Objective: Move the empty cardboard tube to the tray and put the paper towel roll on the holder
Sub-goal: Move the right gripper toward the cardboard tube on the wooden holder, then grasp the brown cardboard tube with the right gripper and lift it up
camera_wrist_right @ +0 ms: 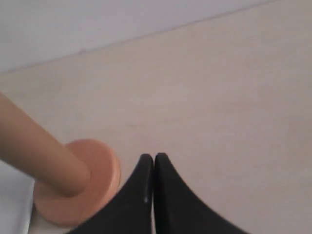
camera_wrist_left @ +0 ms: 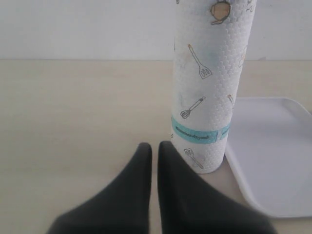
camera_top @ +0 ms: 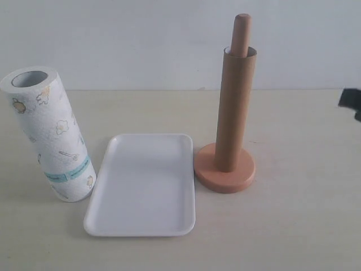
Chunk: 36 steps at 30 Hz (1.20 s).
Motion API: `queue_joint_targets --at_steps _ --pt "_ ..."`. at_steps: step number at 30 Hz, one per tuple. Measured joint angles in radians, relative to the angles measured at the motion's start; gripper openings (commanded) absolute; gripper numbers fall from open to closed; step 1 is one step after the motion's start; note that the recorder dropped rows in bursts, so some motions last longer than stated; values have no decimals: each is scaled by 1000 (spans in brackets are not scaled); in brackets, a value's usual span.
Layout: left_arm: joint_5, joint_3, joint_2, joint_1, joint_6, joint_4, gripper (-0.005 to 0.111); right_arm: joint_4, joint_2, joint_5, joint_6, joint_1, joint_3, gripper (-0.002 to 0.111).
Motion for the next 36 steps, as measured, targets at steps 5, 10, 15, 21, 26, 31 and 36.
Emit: queue_joint_targets --at_steps 5,10,15,21,26,31,36 --pt "0 0 0 0 0 0 4 5 142 -56 -95 154 0 0" --pt "0 0 0 0 0 0 4 5 276 -393 -137 276 89 0" --pt "0 0 0 0 0 0 4 34 406 -902 -137 298 236 0" --pt "0 0 0 0 0 0 4 69 466 -1093 -137 298 247 0" --pt "0 0 0 0 0 0 4 69 469 -1107 -166 298 238 7" --pt "0 0 0 0 0 0 4 53 470 -1102 -198 299 194 60" --pt "0 0 0 0 0 0 4 47 475 -1098 -207 299 168 99"
